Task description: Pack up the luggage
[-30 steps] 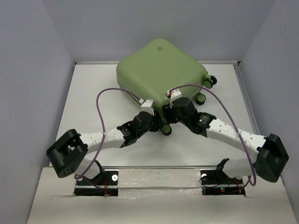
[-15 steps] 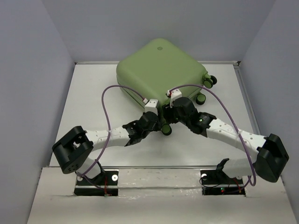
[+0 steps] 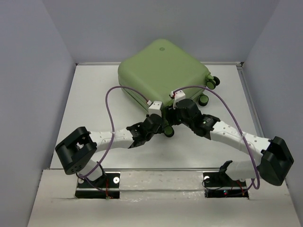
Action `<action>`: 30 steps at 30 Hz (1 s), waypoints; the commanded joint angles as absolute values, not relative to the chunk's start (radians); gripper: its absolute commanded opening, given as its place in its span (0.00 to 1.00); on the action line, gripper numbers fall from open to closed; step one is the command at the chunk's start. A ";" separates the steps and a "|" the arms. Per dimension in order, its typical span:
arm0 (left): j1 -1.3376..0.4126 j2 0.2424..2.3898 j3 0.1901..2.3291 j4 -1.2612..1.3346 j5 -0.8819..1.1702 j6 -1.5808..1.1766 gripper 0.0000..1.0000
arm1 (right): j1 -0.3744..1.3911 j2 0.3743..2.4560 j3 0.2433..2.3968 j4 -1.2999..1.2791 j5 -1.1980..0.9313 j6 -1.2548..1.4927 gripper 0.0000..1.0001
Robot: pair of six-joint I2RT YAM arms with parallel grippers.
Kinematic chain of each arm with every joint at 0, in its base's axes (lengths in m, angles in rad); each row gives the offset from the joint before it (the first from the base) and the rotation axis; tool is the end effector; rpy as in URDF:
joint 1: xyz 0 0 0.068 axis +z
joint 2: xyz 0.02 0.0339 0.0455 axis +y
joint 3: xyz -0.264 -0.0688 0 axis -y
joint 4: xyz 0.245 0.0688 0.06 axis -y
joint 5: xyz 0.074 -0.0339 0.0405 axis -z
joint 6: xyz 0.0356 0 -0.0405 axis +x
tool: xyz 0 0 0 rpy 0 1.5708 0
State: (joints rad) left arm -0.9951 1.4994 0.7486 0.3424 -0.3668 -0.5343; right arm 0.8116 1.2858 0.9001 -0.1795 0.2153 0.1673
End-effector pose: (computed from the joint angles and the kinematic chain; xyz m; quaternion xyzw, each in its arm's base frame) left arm 0.1847 -0.2612 0.2110 0.0902 0.8229 -0.2637 0.4951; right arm 0.2032 0.2031 0.2720 -0.2267 0.8427 0.1421 0.4671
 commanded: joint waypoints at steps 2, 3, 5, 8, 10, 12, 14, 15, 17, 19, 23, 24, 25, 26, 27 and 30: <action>-0.983 1.375 0.715 0.396 -0.578 -0.564 0.06 | 0.808 1.221 0.864 -0.133 0.186 0.207 0.07; -0.982 1.364 0.704 0.385 -0.590 -0.568 0.06 | 0.808 1.215 0.851 -0.132 0.186 0.212 0.07; -0.979 1.336 0.675 0.367 -0.621 -0.586 0.06 | 0.808 1.195 0.839 -0.132 0.189 0.218 0.07; -0.953 1.303 0.631 0.351 -0.609 -0.621 0.06 | 0.808 1.174 0.812 -0.133 0.186 0.219 0.07; -0.908 1.284 0.591 0.357 -0.585 -0.633 0.06 | 0.808 1.151 0.790 -0.132 0.183 0.219 0.07; -0.872 1.259 0.571 0.356 -0.560 -0.647 0.06 | 0.808 1.137 0.775 -0.135 0.183 0.221 0.07; -0.830 1.241 0.546 0.357 -0.543 -0.655 0.06 | 0.808 1.117 0.756 -0.138 0.178 0.225 0.07; -0.783 1.221 0.528 0.356 -0.520 -0.664 0.06 | 0.808 1.108 0.750 -0.140 0.167 0.230 0.07; -0.702 1.194 0.514 0.357 -0.480 -0.675 0.06 | 0.808 1.100 0.738 -0.141 0.140 0.233 0.07; -0.660 1.172 0.496 0.362 -0.459 -0.686 0.06 | 0.808 1.094 0.732 -0.138 0.118 0.236 0.07; -0.644 1.092 0.494 0.365 -0.393 -0.692 0.06 | 0.821 1.089 0.733 -0.124 0.098 0.239 0.07; -0.646 1.036 0.498 0.356 -0.374 -0.693 0.14 | 0.834 1.091 0.736 -0.118 0.094 0.242 0.07; -0.650 0.999 0.500 0.353 -0.353 -0.690 0.21 | 0.856 1.094 0.742 -0.114 0.092 0.244 0.07; -0.653 0.961 0.503 0.350 -0.338 -0.684 0.30 | 0.870 1.097 0.749 -0.107 0.091 0.245 0.07; -0.661 0.881 0.521 0.313 -0.334 -0.675 0.47 | 0.885 1.112 0.762 -0.094 0.086 0.248 0.07; -0.661 0.735 0.569 0.240 -0.356 -0.644 0.76 | 0.969 1.153 0.796 -0.064 0.094 0.255 0.07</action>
